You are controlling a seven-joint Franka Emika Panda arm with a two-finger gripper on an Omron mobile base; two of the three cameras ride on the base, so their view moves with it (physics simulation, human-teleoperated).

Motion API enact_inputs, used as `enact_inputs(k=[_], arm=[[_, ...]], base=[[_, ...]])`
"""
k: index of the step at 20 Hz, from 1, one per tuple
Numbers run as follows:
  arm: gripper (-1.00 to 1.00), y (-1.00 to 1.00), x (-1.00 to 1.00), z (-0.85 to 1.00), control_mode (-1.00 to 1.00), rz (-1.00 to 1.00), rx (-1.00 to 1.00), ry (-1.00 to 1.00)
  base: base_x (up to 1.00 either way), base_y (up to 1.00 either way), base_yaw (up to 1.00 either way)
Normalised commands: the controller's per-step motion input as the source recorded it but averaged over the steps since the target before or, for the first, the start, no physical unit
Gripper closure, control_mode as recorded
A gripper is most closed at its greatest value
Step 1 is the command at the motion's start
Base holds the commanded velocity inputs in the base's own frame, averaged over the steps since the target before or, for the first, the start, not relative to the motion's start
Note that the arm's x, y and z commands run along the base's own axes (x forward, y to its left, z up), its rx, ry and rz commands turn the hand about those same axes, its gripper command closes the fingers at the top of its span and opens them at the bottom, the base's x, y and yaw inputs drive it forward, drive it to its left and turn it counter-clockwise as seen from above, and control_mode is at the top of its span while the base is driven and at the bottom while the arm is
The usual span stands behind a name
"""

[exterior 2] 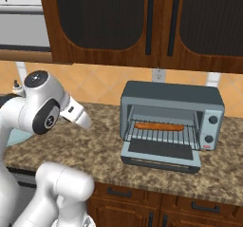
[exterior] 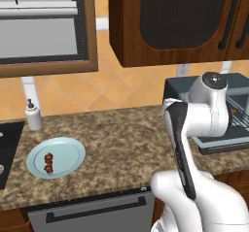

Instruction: Pick up the kebab skewer and baguette bread, and place them inside the toaster oven. Close the toaster oven door and start by setting the timer.

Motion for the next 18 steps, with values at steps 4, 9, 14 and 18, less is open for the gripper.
enact_inputs(k=[4, 9, 14, 18], arm=[[-1.00, 1.00, -0.03, 0.00, -1.00, 0.39, -0.07, 0.07], [-1.00, 1.00, 0.00, 0.03, -1.00, 0.41, 0.00, 0.16], [-1.00, 1.00, -0.11, 0.08, -1.00, 0.41, 0.00, 0.27], [-1.00, 1.00, -0.31, -0.01, -1.00, 0.23, -0.01, 0.05]], base=[[0.00, 0.00, 0.00], [0.00, 0.00, 0.00], [0.00, 0.00, 0.00], [0.00, 0.00, 0.00]])
